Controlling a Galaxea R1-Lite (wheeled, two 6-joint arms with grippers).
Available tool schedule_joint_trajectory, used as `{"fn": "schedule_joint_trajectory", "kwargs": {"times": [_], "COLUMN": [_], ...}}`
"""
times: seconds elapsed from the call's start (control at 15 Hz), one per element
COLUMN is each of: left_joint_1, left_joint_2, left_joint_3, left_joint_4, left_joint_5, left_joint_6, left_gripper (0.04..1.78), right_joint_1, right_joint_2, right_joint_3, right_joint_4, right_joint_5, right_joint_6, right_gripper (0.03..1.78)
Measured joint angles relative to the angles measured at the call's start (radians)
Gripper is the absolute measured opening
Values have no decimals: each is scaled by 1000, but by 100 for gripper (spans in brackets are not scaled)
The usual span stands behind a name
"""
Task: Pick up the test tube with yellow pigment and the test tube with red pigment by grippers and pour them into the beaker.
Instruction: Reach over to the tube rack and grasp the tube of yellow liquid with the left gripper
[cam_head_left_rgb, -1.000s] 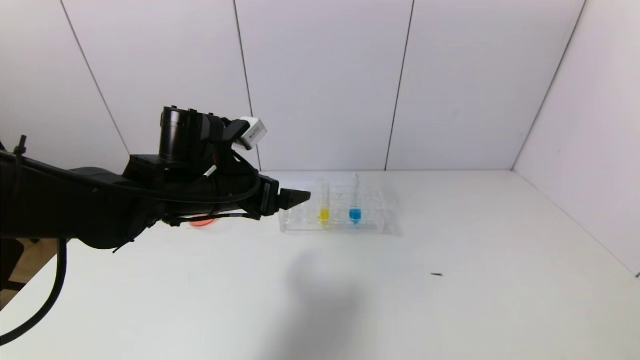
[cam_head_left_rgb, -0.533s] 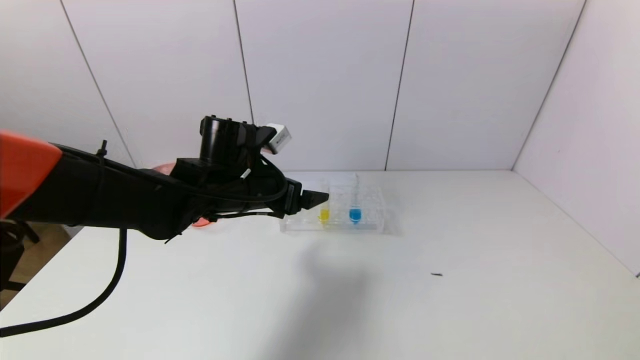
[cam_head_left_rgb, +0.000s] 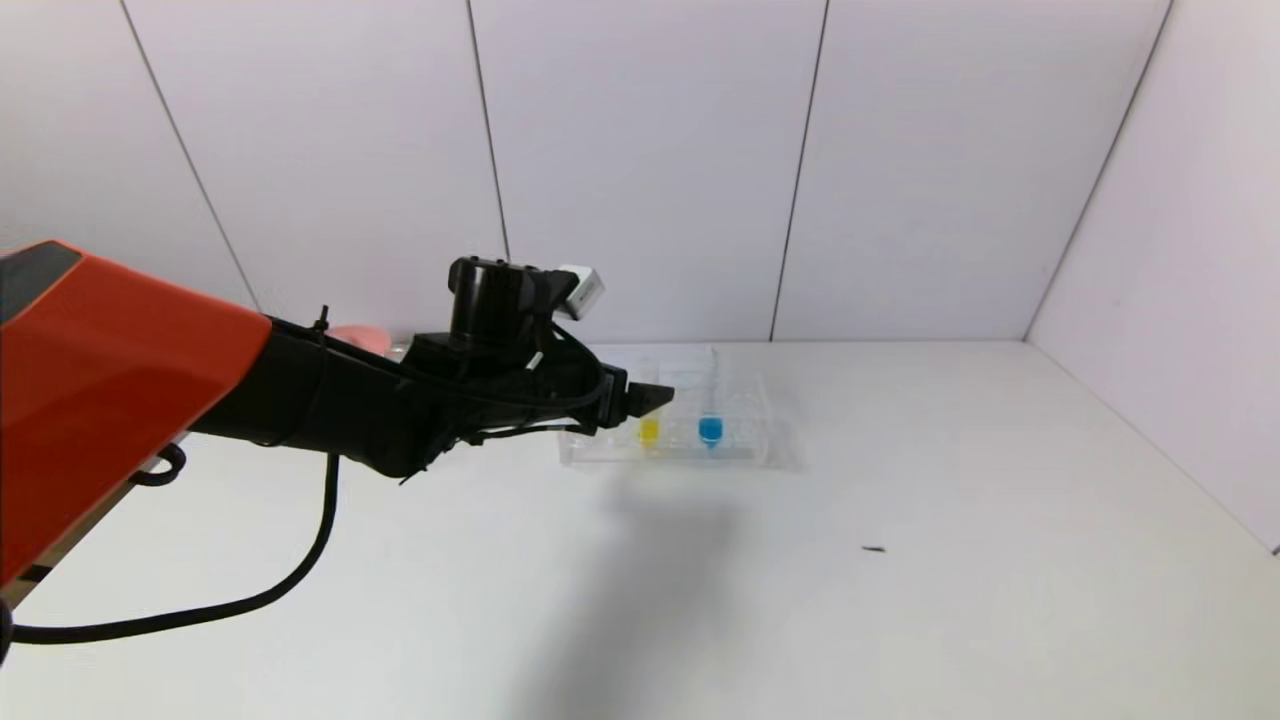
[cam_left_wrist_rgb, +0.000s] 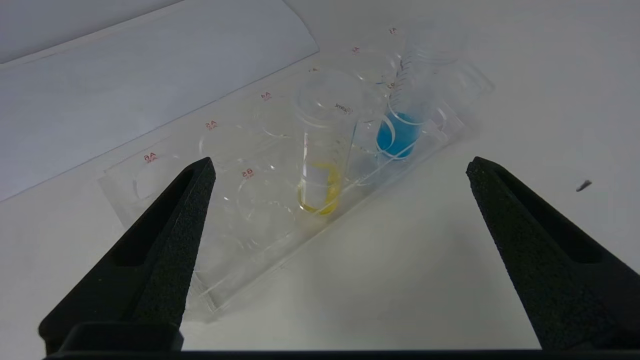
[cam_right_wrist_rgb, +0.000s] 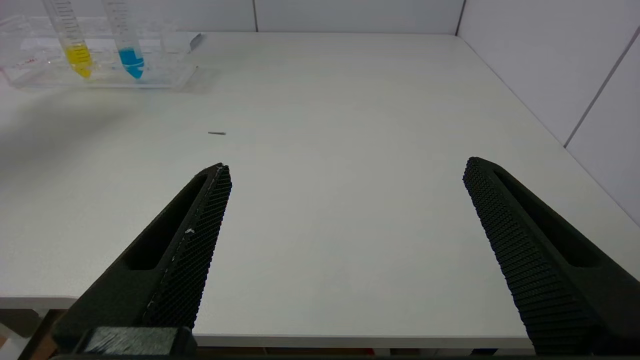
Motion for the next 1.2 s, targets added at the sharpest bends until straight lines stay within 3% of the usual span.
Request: {"fn": "schedule_joint_trajectory", "kwargs": {"times": [0.33, 1.2], "left_joint_1": [-46, -80], "left_joint_2": [67, 133], "left_joint_3": [-51, -131], "left_joint_4": [-1, 1], "left_joint_5": [142, 274], "left_joint_6": [4, -73], "left_gripper": [176, 176], "right_joint_1": [0, 0], "right_joint_2": [0, 0], "right_joint_3": [0, 0], "right_joint_4": [0, 0], "right_joint_5": [0, 0], "right_joint_6": [0, 0], "right_gripper": [170, 170]}}
